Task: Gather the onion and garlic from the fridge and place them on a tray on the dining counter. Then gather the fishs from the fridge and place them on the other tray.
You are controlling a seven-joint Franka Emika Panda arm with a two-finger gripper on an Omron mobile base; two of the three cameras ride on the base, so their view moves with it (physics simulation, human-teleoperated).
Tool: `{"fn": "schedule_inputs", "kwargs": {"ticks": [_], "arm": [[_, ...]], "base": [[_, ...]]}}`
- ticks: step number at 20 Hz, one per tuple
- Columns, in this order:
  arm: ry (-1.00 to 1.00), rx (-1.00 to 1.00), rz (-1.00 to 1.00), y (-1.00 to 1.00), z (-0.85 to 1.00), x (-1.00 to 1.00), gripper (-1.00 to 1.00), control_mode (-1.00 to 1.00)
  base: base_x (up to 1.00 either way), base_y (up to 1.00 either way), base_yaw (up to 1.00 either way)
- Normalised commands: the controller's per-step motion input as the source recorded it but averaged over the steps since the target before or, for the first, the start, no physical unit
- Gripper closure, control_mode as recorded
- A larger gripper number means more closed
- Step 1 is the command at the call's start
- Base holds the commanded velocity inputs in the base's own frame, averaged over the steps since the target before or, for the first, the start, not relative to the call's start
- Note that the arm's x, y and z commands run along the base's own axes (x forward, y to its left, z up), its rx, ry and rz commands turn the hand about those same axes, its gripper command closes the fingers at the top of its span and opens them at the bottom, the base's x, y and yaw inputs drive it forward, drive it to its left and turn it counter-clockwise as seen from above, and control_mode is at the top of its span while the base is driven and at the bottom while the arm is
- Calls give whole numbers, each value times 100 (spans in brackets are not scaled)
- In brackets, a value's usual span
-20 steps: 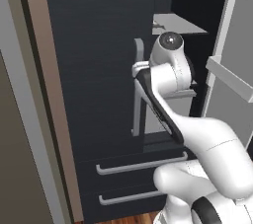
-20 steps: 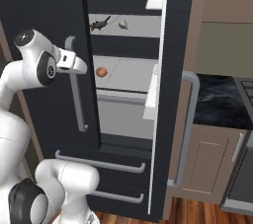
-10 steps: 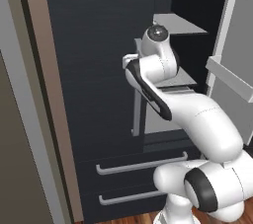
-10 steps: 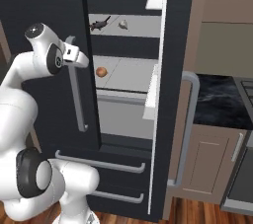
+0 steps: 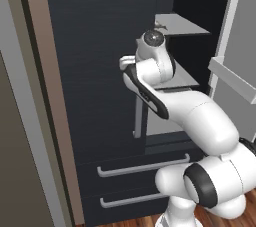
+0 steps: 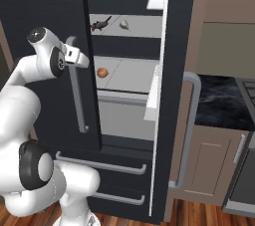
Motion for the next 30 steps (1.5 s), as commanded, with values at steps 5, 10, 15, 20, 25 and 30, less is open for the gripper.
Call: {"fn": "schedule_inputs", "kwargs": {"ticks": [5,10,15,20,25,30], "arm": [[-2,1,1,0,-15,37,100,-100],[0,1,4,1,-14,43,100,-100],[-2,0,9,27,-7,5,100,-100],[-1,0,9,70,-7,-40,100,-100],[0,0,1,80,-8,-69,100,-100],[-5,0,0,63,-15,-99,100,-100]], "base": [[0,0,0],[0,0,0],[0,0,0],[0,0,0],[0,0,0],[0,0,0]]}}
